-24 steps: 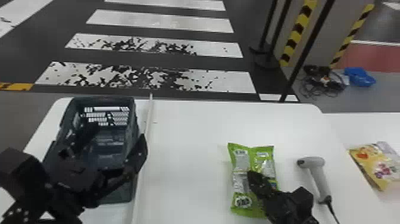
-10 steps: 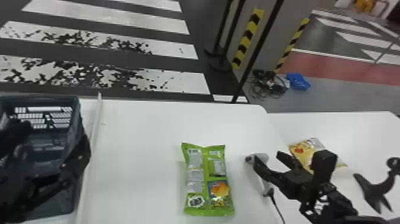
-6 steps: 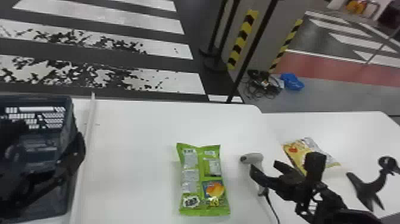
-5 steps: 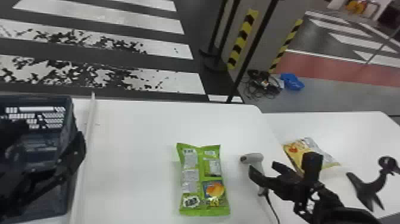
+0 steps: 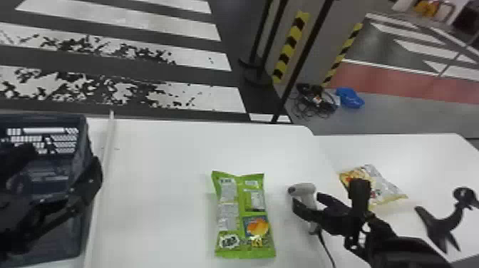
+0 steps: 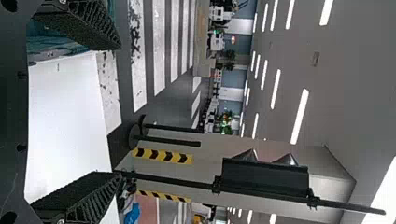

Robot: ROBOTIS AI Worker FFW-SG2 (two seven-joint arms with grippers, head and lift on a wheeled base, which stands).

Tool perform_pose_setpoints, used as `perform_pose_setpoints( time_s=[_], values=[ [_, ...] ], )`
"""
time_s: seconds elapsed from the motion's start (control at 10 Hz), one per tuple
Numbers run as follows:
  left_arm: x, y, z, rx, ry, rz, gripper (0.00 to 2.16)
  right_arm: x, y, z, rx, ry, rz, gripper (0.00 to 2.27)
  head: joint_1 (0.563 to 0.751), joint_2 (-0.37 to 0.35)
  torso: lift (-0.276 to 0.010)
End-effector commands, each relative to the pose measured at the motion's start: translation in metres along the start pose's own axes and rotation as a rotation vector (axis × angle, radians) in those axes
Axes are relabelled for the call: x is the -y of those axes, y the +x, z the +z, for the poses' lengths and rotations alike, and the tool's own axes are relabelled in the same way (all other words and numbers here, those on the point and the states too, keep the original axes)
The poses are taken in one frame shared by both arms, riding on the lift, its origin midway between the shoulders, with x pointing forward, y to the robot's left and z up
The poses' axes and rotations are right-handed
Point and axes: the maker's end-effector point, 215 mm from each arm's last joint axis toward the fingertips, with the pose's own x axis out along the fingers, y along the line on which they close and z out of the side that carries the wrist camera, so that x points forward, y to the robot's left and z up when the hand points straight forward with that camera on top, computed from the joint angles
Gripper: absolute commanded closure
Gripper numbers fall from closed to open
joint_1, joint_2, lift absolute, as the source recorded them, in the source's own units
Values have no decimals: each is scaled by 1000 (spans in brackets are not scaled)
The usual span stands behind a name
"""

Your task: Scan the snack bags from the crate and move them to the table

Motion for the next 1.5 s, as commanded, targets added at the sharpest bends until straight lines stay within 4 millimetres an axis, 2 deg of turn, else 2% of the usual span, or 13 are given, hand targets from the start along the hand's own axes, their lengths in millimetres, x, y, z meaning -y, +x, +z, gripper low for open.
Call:
perform_pose_setpoints(
  time_s=[0.0, 0.1, 0.3, 0.4, 0.5, 0.7, 0.9, 1.1, 1.4],
  values=[
    [-2, 2, 2, 5, -2, 2, 26, 7, 0, -12, -22, -4, 0, 255, 695, -350, -95],
    [-2, 3, 2, 6, -3, 0, 26, 9, 0, -18, -35, 0, 1, 518, 695, -350, -95],
    [-2, 3, 4, 9, -3, 0, 26, 10, 0, -19, -38, 11, 4, 1723, 695, -350, -95],
    [-1, 3, 4, 11, -2, -3, 26, 11, 0, -16, -30, 14, 3, 2034, 695, -350, -95],
    [0, 2, 1, 5, -5, -6, 26, 12, -2, -13, -16, 15, -1, 2246, 695, -350, -95],
    [0, 0, 1, 6, -4, -5, 26, 11, -7, -5, 5, 20, -10, 2246, 695, -350, -95],
    [0, 0, 2, 8, -6, -4, 26, 10, -19, 6, -7, 63, -34, 2246, 695, -350, -95],
    [2, 0, 1, 7, -4, -6, 26, -7, -35, 17, -43, 78, -96, 2246, 695, -350, -95],
    [2, 2, 3, 11, -2, -9, 26, -42, -54, 23, -57, 124, -187, 2246, 695, -350, -95]
  ],
)
